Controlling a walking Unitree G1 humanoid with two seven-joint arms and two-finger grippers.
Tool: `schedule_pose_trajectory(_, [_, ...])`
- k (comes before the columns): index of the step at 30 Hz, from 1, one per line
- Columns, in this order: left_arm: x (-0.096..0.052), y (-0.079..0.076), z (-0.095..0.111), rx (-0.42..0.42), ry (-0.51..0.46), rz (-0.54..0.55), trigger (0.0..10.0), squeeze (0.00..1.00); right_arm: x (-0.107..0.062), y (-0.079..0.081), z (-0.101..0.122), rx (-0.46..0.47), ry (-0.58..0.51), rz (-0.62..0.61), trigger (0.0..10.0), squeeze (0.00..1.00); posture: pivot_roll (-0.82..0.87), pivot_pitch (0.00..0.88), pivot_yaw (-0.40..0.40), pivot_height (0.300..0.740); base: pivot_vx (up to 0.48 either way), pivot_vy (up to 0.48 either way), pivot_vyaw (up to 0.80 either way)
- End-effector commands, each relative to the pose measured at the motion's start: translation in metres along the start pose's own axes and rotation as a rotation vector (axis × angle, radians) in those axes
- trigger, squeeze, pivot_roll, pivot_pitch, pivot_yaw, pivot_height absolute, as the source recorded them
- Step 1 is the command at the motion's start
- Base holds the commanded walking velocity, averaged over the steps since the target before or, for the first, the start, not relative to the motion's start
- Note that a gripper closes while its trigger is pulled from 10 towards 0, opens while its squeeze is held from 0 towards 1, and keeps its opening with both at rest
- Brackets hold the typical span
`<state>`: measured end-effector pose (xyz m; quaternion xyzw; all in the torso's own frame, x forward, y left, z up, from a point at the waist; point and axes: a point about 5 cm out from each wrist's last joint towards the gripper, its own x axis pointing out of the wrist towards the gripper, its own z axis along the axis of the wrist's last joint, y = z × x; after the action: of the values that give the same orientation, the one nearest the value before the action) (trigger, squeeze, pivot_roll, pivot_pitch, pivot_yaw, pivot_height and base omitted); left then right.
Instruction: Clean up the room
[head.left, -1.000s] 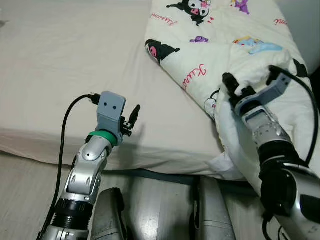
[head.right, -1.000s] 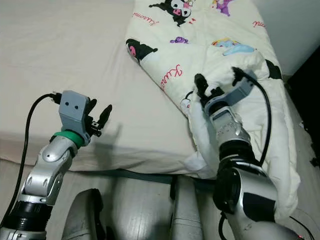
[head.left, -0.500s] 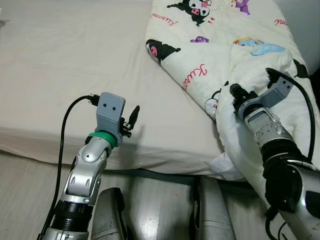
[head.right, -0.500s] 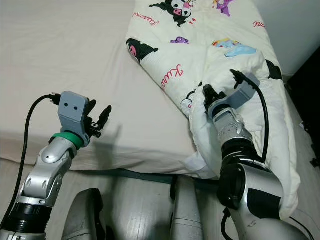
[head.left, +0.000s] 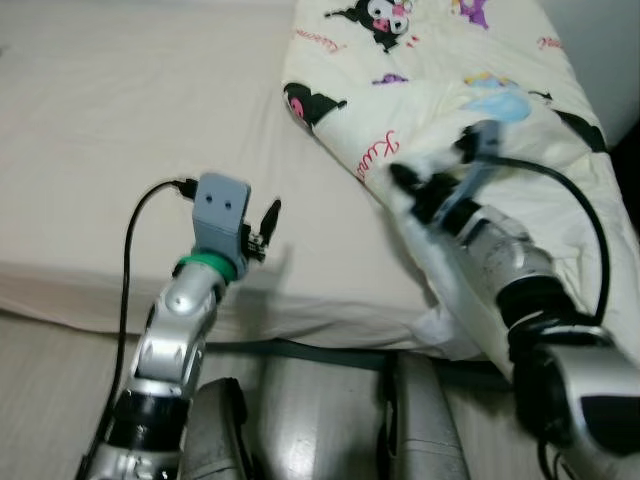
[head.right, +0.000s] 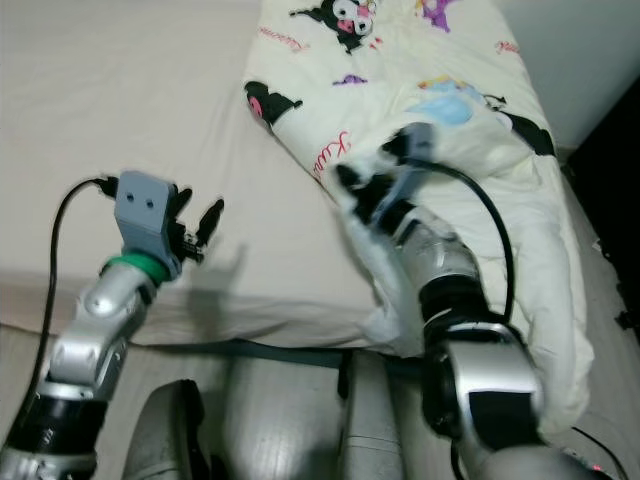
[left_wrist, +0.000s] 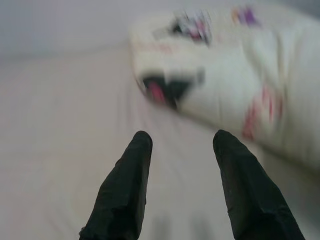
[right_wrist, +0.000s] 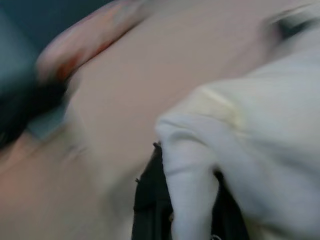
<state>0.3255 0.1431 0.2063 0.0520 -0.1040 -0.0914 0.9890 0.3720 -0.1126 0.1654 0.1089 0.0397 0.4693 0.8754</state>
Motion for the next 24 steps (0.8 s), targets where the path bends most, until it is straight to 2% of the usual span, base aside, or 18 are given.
schedule_pose_trajectory(1, [0.005, 0.014, 0.018, -0.033, -0.051, 0.059, 10.0, 0.0, 0.03, 0.05, -0.019, -0.062, 0.11, 0.354, 10.0, 0.0, 0.0, 0.11, 0.061, 0.547, 0.0, 0.0, 0.0])
schedule_pose_trajectory(3, [0.005, 0.014, 0.018, -0.033, -0.051, 0.059, 10.0, 0.0, 0.03, 0.05, -0.019, -0.062, 0.11, 0.354, 10.0, 0.0, 0.0, 0.11, 0.061, 0.547, 0.0, 0.0, 0.0])
schedule_pose_trajectory(4, [0.01, 0.024, 0.038, -0.029, -0.115, 0.088, 10.0, 0.0, 0.053, 0.106, -0.041, -0.043, 0.167, 0.656, 10.0, 0.0, 0.02, 0.097, 0.061, 0.547, 0.0, 0.0, 0.0])
schedule_pose_trajectory(5, [0.01, 0.024, 0.038, -0.029, -0.115, 0.088, 10.0, 0.0, 0.053, 0.106, -0.041, -0.043, 0.167, 0.656, 10.0, 0.0, 0.02, 0.097, 0.061, 0.547, 0.0, 0.0, 0.0])
schedule_pose_trajectory(6, [0.01, 0.027, 0.044, -0.025, -0.131, 0.093, 10.0, 0.0, 0.058, 0.129, -0.045, -0.028, 0.166, 0.765, 10.0, 0.0, 0.02, 0.096, 0.061, 0.547, 0.0, 0.0, 0.0])
schedule_pose_trajectory(7, [0.01, 0.027, 0.044, -0.025, -0.131, 0.093, 10.0, 0.0, 0.058, 0.129, -0.045, -0.028, 0.166, 0.765, 10.0, 0.0, 0.02, 0.096, 0.061, 0.547, 0.0, 0.0, 0.0])
schedule_pose_trajectory(8, [0.01, 0.028, 0.045, -0.02, -0.135, 0.093, 10.0, 0.0, 0.062, 0.145, -0.043, -0.002, 0.144, 0.834, 10.0, 0.0, 0.02, 0.094, 0.06, 0.547, 0.0, 0.0, 0.0])
schedule_pose_trajectory(9, [0.01, 0.028, 0.045, -0.02, -0.135, 0.093, 10.0, 0.0, 0.062, 0.145, -0.043, -0.002, 0.144, 0.834, 10.0, 0.0, 0.02, 0.094, 0.06, 0.547, 0.0, 0.0, 0.0])
schedule_pose_trajectory(10, [0.009, 0.029, 0.044, -0.015, -0.132, 0.09, 10.0, 0.0, 0.066, 0.157, -0.036, 0.048, 0.093, 0.88, 10.0, 0.0, 0.02, 0.097, 0.062, 0.547, 0.0, 0.0, 0.0])
schedule_pose_trajectory(11, [0.008, 0.027, 0.041, -0.014, -0.122, 0.086, 10.0, 0.0, 0.07, 0.167, -0.025, 0.144, 0.017, 0.905, 10.0, 0.0, 0.01, 0.098, 0.062, 0.547, 0.0, 0.0, 0.0])
schedule_pose_trajectory(13, [0.007, 0.022, 0.036, -0.019, -0.103, 0.074, 10.0, 0.0, 0.076, 0.17, -0.013, 0.27, -0.093, 0.895, 10.0, 0.0, 0.01, 0.101, 0.06, 0.547, 0.0, 0.0, 0.0])
schedule_pose_trajectory(15, [0.007, 0.022, 0.036, -0.019, -0.103, 0.074, 10.0, 0.0, 0.076, 0.17, -0.013, 0.27, -0.093, 0.895, 10.0, 0.0, 0.01, 0.101, 0.06, 0.547, 0.0, 0.0, 0.0])
schedule_pose_trajectory(16, [0.006, 0.019, 0.034, -0.024, -0.097, 0.067, 10.0, 0.0, 0.078, 0.163, -0.016, 0.293, -0.108, 0.841, 10.0, 0.0, 0.0, 0.104, 0.057, 0.547, 0.0, 0.0, 0.0])
schedule_pose_trajectory(19, [0.006, 0.019, 0.034, -0.024, -0.097, 0.067, 10.0, 0.0, 0.078, 0.163, -0.016, 0.293, -0.108, 0.841, 10.0, 0.0, 0.0, 0.104, 0.057, 0.547, 0.0, 0.0, 0.0])
schedule_pose_trajectory(20, [0.006, 0.015, 0.033, -0.033, -0.091, 0.059, 10.0, 0.0, 0.078, 0.152, -0.028, 0.264, -0.079, 0.737, 10.0, 0.0, -0.01, 0.111, 0.056, 0.547, 0.0, 0.0, 0.0])
schedule_pose_trajectory(21, [0.006, 0.015, 0.033, -0.033, -0.091, 0.059, 10.0, 0.0, 0.078, 0.152, -0.028, 0.264, -0.079, 0.737, 10.0, 0.0, -0.01, 0.111, 0.056, 0.547, 0.0, 0.0, 0.0])
schedule_pose_trajectory(22, [0.006, 0.009, 0.03, -0.043, -0.081, 0.046, 10.0, 0.0, 0.067, 0.139, -0.049, 0.269, -0.01, 0.647, 10.0, 1.0, -0.02, 0.12, 0.053, 0.547, 0.0, 0.0, 0.0])
schedule_pose_trajectory(24, [0.006, 0.009, 0.03, -0.043, -0.081, 0.046, 10.0, 0.0, 0.067, 0.139, -0.049, 0.269, -0.01, 0.647, 10.0, 1.0, -0.02, 0.12, 0.053, 0.547, 0.0, 0.0, 0.0])
